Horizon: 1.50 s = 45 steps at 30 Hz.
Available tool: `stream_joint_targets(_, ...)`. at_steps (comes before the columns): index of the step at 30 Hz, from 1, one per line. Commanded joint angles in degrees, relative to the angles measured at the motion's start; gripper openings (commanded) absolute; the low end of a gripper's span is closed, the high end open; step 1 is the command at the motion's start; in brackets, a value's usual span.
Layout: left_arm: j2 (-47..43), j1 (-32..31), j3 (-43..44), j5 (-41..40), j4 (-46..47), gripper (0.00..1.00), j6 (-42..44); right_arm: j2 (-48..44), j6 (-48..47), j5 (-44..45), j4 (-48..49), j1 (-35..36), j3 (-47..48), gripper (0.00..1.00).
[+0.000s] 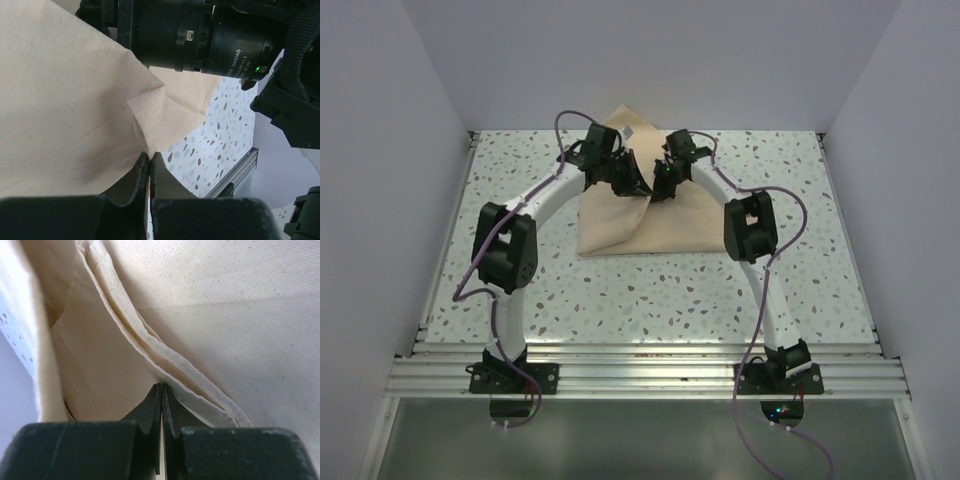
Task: Prepare the surgical pack
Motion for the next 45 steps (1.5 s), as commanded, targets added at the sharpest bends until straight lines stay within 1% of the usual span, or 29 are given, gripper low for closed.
stream_joint_targets(1, 1.2, -0.38, 3.37, 0.57, 0.58, 0.0, 0.01, 1.77, -0.16, -0.86, -2.92, -1.43, -2.99, 0.0)
stream_joint_targets(6, 2.08, -0.47, 1.61, 0.48, 0.4, 0.0, 0.89, -2.78, 2.29, -4.56, 0.24, -4.06, -5.45, 0.0)
stream_joint_targets(8, 2.78, -0.47, 1.17, 0.92, 0.57, 0.0, 1.07, -4.37, 3.35, -5.0, 2.62, -5.12, -6.95, 0.0)
stream_joint_targets(10, 3.13, -0.47, 0.73, 1.62, 1.01, 0.0, 1.07, -5.87, 3.71, -4.74, 3.41, -6.61, -6.17, 0.0)
stream_joint_targets(15, 3.57, -0.82, 1.96, 1.89, 1.28, 0.0, 1.07, -3.68, 1.43, -5.6, -0.45, -7.76, -0.72, 0.0)
stream_joint_targets(19, 4.27, -0.91, 2.66, 2.24, 1.01, 0.0, 1.07, -3.59, 1.6, -7.9, 1.83, -7.41, -4.04, 0.0)
stream_joint_targets(22, 4.98, -1.26, 2.84, 2.59, 0.84, 0.0, 1.07, -4.29, 1.33, -7.99, 3.67, -7.24, -6.59, 0.0)
stream_joint_targets(26, 6.73, -1.61, 2.75, 3.21, 0.92, 0.01, 1.07, -4.99, 0.55, -6.15, 2.63, -7.32, -6.6, 0.0)
stream_joint_targets(29, 8.58, -1.96, 2.75, 5.4, 2.42, 0.07, 1.15, -5.96, 0.11, -5.35, 2.63, -7.76, -6.43, 0.0)
stream_joint_targets(30, 8.93, -1.96, 2.4, 6.89, 3.12, 0.13, 1.33, -6.31, 0.1, -5.18, 2.63, -8.11, -6.34, 0.0)
stream_joint_targets(32, 9.37, -1.96, 2.22, 7.87, 5.32, 0.23, 1.5, -6.93, -0.33, -4.65, 2.19, -8.81, -6.34, 0.0)
stream_joint_targets(33, 9.37, -1.88, 2.4, 9.0, 6.02, 0.33, 1.59, -7.71, -0.6, -4.56, 1.84, -9.69, -6.43, 0.0)
stream_joint_targets(34, 9.11, -1.88, 2.49, 9.36, 7.76, 0.38, 1.77, -8.16, -0.86, -4.47, 1.14, -10.13, -6.34, 0.0)
stream_joint_targets(35, 9.02, -1.88, 3.27, 9.45, 8.04, 0.46, 2.47, -8.94, -1.47, -4.39, 0.61, -11.09, -6.34, 0.0)
stream_joint_targets(38, 8.15, -1.26, 5.64, 9.54, 8.13, 0.54, 4.22, -10.53, -4.27, -3.25, -2.55, -12.07, -5.82, 0.0)
stream_joint_targets(41, 5.08, 0.14, 6.18, 8.06, 6.47, 0.54, 6.24, -13.34, -6.05, -2.71, -4.75, -12.07, -6.34, 0.0)
stream_joint_targets(42, 2.19, 0.76, 5.57, 7.35, 5.42, 0.54, 6.86, -14.39, -6.05, -3.41, -4.58, -11.98, -8.17, 0.0)
stream_joint_targets(44, -1.42, 2.68, 0.4, 5.94, 4.53, 0.51, 8.18, -17.99, -6.05, -4.47, -3.53, -11.02, -10.64, 0.0)
stream_joint_targets(45, -5.18, 3.39, -2.23, 6.28, 4.53, 0.49, 8.36, -19.14, -6.22, -6.04, -2.57, -10.32, -12.82, 0.0)
